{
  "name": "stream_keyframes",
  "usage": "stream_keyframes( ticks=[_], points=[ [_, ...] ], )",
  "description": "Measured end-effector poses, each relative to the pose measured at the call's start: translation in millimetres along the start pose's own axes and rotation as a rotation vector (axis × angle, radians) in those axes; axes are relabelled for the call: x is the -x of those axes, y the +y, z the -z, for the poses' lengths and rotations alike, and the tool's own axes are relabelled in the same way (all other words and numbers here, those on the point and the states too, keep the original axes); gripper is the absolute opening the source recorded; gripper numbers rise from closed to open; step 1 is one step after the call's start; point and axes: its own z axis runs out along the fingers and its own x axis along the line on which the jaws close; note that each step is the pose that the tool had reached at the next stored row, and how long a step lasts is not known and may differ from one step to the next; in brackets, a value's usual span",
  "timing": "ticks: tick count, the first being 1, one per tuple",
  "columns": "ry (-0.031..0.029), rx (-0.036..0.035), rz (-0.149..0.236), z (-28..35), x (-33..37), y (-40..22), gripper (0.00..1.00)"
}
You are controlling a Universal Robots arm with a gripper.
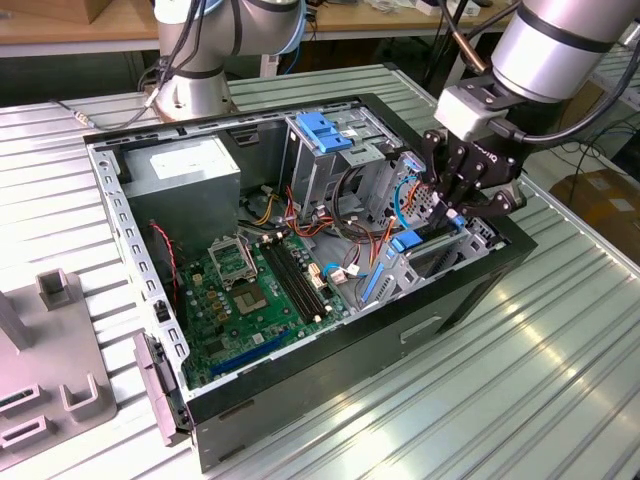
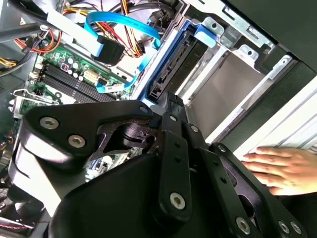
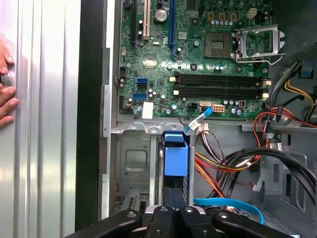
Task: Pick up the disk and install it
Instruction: 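Insert the first disk wire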
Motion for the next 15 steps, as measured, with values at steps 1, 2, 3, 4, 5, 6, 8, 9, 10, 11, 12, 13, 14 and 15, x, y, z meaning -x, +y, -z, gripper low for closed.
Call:
stream_keyframes(
  ticks=[1,2,3,4,5,6,8,9,10,11,12,13,14,15],
  points=[
    [0.0000,0.0001,0.009,1.1,0.0,-0.2,0.11],
    [0.0001,0.0001,0.014,2.0,0.0,-0.3,0.11],
    [0.0001,0.0002,0.020,3.1,0.0,-0.5,0.11],
    [0.0001,0.0002,0.025,3.9,0.0,-0.7,0.11],
    [0.0001,0.0002,0.031,4.9,0.0,-1.1,0.11],
    [0.0002,0.0003,0.035,5.4,0.2,-1.3,0.11],
    [0.0002,0.0004,0.057,5.3,0.4,-2.1,0.11],
    [0.0004,0.0005,0.066,5.4,0.5,-2.7,0.11],
    [0.0004,0.0006,0.083,5.3,0.4,-4.0,0.11],
    [0.0005,0.0007,0.091,5.3,0.4,-4.6,0.11],
    [0.0005,0.0008,0.101,5.2,0.3,-5.5,0.11],
    [0.0006,0.0008,0.113,5.1,0.3,-6.7,0.11],
    [0.0006,0.0010,0.123,5.1,0.3,-7.5,0.11],
    [0.0007,0.0010,0.136,5.0,0.3,-8.4,0.11]
  ],
)
